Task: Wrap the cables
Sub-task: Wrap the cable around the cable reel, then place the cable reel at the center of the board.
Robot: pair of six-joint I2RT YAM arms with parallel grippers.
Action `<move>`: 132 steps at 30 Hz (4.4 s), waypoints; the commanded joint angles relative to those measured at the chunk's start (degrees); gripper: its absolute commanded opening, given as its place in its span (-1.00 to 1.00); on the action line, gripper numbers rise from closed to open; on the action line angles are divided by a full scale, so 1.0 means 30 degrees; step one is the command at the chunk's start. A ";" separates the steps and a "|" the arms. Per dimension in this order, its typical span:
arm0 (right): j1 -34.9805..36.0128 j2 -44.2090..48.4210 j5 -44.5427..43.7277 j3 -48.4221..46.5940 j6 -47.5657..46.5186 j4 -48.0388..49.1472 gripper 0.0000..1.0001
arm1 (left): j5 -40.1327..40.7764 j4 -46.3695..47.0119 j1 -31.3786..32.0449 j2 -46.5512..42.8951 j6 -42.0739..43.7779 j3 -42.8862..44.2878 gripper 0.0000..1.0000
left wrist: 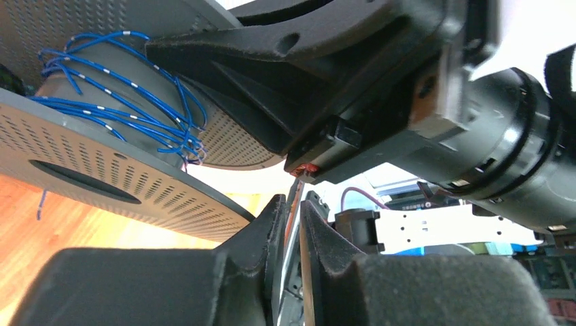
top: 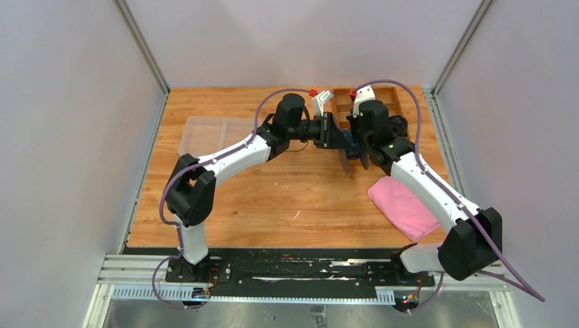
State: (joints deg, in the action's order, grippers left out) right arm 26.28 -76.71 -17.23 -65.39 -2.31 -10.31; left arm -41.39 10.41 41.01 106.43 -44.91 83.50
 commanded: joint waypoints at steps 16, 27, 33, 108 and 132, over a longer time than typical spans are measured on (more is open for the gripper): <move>0.0338 0.0489 0.2147 -0.1882 -0.1295 0.0395 -0.99 | -0.2881 -0.0050 -0.4445 -0.5054 0.6438 -0.3258 0.05; 0.2861 -0.0033 0.1675 -0.2450 -0.4303 0.0543 -0.99 | -0.0708 -0.9716 -0.6530 -0.6282 1.0269 -0.0752 0.24; 0.3616 -0.1053 0.1037 -0.3900 -0.3716 -0.0773 -0.98 | -0.1214 -0.9902 -0.6539 -0.6094 0.9056 -0.0873 0.32; 0.0468 -0.2753 0.5461 -0.9254 0.4534 -0.6094 -0.99 | -0.0385 0.5493 -0.2797 -0.2180 1.2273 -0.9140 -0.71; 0.1312 -0.3946 0.1494 -0.7438 0.1787 -0.4185 -0.99 | -0.2078 0.2263 -0.2041 -0.7423 1.6832 -1.2018 -0.24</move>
State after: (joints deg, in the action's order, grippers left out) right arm 28.56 -88.75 -8.29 -88.66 6.35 -28.64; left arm -46.50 23.64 34.70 89.19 -0.78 46.22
